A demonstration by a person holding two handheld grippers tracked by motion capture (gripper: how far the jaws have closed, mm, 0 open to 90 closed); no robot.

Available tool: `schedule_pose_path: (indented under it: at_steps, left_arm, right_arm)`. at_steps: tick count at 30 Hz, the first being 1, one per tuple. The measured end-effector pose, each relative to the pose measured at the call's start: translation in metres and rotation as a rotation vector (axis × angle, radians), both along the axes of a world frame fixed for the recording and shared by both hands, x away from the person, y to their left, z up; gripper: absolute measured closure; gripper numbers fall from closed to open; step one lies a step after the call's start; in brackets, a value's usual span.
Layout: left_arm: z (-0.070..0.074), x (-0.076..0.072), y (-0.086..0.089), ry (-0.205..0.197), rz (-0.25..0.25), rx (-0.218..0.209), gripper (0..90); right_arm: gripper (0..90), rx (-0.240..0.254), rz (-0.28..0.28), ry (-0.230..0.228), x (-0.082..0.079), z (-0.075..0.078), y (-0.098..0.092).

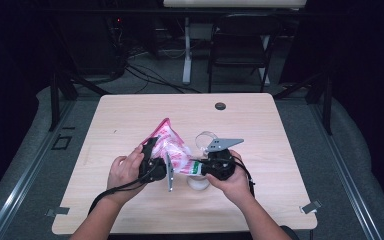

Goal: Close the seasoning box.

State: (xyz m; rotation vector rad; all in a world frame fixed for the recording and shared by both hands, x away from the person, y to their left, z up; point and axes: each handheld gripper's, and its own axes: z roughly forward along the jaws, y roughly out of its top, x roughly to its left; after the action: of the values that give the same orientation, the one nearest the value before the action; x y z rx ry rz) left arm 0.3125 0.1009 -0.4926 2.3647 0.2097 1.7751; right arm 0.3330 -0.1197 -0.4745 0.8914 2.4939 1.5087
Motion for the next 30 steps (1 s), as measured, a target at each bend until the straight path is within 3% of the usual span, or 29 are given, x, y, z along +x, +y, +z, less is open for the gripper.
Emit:
schedule_pose_path:
  at_steps: [30]
  left_arm:
    - [0.0044, -0.0015, -0.0022, -0.044, -0.016, 0.042, 63.2]
  right_arm:
    - [89.5, -0.003, -0.005, -0.004, 0.0004, -0.0006, -0.0007]
